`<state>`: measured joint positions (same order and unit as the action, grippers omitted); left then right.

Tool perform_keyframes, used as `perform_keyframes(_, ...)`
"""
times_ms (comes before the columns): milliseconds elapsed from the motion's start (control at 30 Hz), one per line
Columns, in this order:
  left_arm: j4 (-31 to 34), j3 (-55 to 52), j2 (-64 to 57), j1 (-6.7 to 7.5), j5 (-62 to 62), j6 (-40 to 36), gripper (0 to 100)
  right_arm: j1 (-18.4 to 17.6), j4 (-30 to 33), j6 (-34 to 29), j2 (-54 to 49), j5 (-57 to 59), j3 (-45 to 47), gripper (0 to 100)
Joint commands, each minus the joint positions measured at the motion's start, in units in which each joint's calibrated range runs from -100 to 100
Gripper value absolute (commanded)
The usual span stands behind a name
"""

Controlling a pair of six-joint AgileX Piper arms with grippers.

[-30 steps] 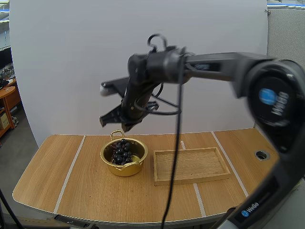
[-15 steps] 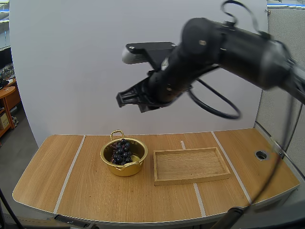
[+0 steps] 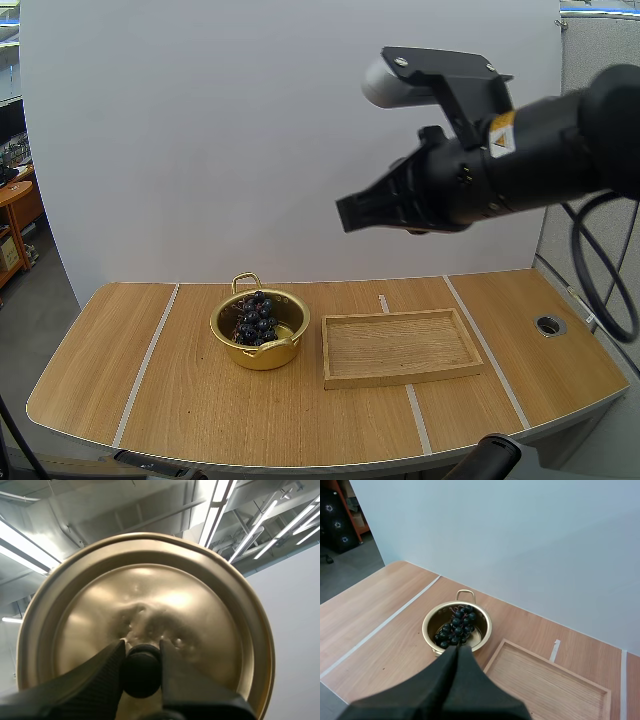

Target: Open the pot, put the grape inside, and close it

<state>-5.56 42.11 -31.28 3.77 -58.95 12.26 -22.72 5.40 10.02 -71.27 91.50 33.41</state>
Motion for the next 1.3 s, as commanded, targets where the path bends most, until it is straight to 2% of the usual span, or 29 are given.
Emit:
perform_keyframes(0, 0.29, 0.33, -0.09, 0.13, 2.54, -0.54, 0, 0.24, 0.30, -0.91, -4.61, 6.51, 0.09, 0)
perform_keyframes(200, 0.29, 0.33, -0.09, 0.13, 0.64, -0.54, 0, 0.24, 0.41, -0.91, -5.67, 8.50, 0.09, 0)
perform_keyframes(467, 0.29, 0.33, -0.47, 0.13, -32.07, -0.24, 0, 1.52, -1.26, -0.91, -9.38, 7.50, 6.24, 0)
perform_keyframes(600, 0.29, 0.33, -0.47, 0.13, -41.05, -0.24, 0, 2.99, -1.75, -0.91, -11.15, 5.94, 7.41, 0)
perform_keyframes(967, 0.14, -0.16, -0.98, 0.13, -41.05, 2.89, 0, 5.75, -5.40, -0.71, -14.96, 4.86, 9.26, 0)
perform_keyframes(1267, -0.16, -9.28, -2.08, 0.13, -41.05, 3.56, 0, 6.56, -8.55, 0.79, -15.06, 5.02, 10.53, 0)
